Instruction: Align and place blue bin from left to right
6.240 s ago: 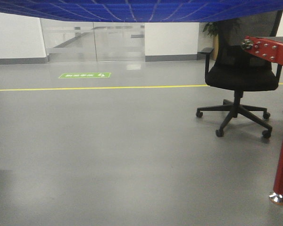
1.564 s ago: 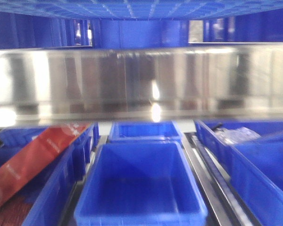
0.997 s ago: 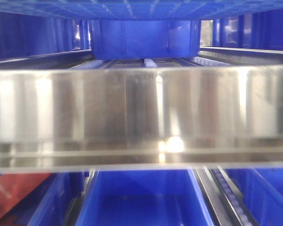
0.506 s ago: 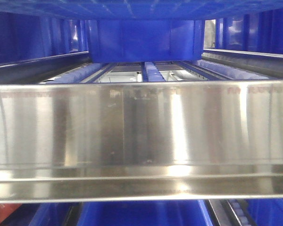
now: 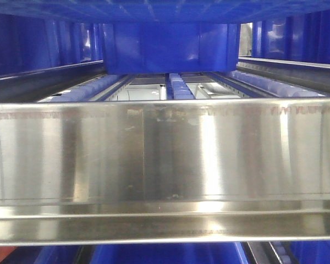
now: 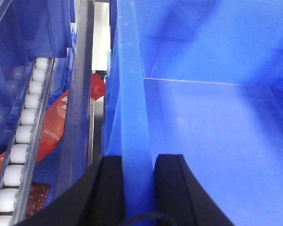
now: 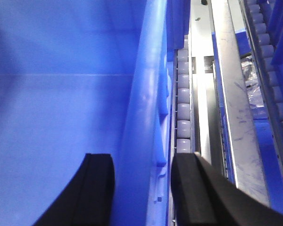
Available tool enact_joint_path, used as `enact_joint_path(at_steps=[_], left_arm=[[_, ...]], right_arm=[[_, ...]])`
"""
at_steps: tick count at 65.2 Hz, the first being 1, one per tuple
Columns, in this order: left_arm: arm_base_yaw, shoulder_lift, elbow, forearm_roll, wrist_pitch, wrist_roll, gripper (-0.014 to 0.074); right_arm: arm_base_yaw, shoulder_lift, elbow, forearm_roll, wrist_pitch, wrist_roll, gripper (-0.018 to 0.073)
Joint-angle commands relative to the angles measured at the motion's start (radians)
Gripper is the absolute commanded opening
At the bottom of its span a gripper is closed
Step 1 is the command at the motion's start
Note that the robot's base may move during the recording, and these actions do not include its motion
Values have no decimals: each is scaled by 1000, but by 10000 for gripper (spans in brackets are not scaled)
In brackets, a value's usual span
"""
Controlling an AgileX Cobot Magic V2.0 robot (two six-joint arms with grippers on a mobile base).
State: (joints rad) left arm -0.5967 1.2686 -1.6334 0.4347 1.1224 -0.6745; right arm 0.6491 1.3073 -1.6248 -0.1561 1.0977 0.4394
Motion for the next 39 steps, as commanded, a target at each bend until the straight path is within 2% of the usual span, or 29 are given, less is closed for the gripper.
enact_joint_path(at_steps=[1, 26, 39], left_arm=[[-7, -24, -21, 45, -43, 5, -111], [-7, 7, -19, 45, -77, 5, -111], [2, 103, -13, 48, -187, 1, -111]], right_arm=[[-9, -12, -17, -66, -52, 23, -81], [-9, 0, -17, -70, -86, 26, -81], [-13, 49, 27, -136, -166, 46, -81]])
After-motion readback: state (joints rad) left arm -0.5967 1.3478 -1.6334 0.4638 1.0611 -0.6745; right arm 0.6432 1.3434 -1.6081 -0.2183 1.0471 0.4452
